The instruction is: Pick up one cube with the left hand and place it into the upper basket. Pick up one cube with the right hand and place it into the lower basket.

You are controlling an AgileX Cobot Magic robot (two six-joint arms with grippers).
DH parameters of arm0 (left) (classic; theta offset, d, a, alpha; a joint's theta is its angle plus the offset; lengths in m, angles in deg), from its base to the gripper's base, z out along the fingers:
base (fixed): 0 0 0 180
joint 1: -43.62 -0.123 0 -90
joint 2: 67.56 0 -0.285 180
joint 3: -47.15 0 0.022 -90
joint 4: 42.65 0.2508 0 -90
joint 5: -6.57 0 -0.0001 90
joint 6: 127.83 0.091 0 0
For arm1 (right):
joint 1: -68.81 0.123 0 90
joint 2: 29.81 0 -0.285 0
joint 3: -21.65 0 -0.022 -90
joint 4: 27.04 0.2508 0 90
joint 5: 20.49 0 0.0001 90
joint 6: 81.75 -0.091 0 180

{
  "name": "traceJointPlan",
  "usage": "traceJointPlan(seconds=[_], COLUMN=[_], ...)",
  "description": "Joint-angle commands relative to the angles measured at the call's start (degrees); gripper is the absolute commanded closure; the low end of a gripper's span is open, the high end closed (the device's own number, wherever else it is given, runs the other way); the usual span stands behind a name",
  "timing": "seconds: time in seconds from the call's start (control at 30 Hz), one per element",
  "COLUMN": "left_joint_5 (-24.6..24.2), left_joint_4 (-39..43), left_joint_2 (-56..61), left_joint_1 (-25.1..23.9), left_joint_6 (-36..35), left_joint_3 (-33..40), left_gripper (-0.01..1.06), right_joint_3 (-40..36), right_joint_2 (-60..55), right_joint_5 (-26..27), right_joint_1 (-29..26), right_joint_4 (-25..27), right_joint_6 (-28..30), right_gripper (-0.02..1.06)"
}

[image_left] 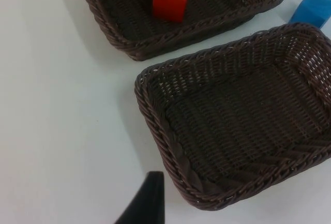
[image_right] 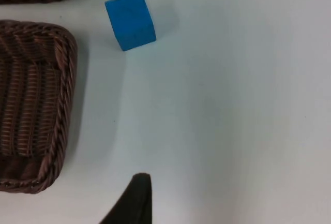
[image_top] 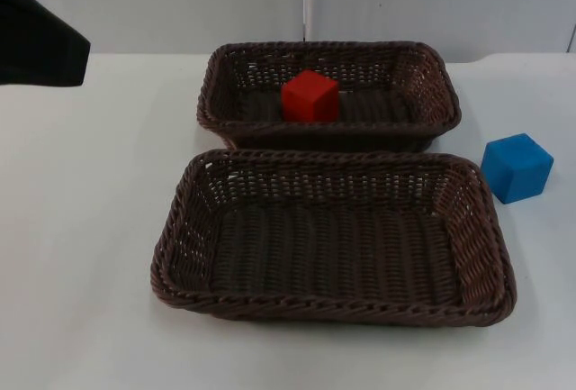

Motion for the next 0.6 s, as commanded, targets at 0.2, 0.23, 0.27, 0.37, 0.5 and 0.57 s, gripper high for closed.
traceJointPlan(seconds=[0.2,0.23,0.27,0.37,0.5,0.57], left_joint_5=[-0.04,-0.04,-0.04,-0.04,-0.04,-0.04], left_joint_4=[-0.51,-0.51,-0.51,-0.51,-0.51,-0.51], left_joint_2=[0.33,0.33,0.33,0.33,0.33,0.33], left_joint_1=[-0.03,-0.03,-0.03,-0.03,-0.03,-0.03], left_joint_6=[-0.27,-0.27,-0.27,-0.27,-0.27,-0.27], left_joint_3=[0.16,0.16,0.16,0.16,0.16,0.16], left_gripper=[0.11,0.11,0.11,0.11,0.11,0.11], right_joint_3=[4.47,5.13,5.79,6.9,9.04,10.67], right_joint_2=[-10.39,-11.9,-13.45,-16.21,-20.65,-23.86], right_joint_5=[2.06,2.17,2.31,2.74,2.74,2.74], right_joint_1=[-0.39,-0.39,-0.39,-0.17,1.71,3.26], right_joint_4=[0.81,2.01,3.54,5.81,5.81,5.81], right_joint_6=[1.65,2.63,3.87,5.96,6.43,6.43], right_gripper=[0.0,0.0,0.0,0.0,0.0,0.0])
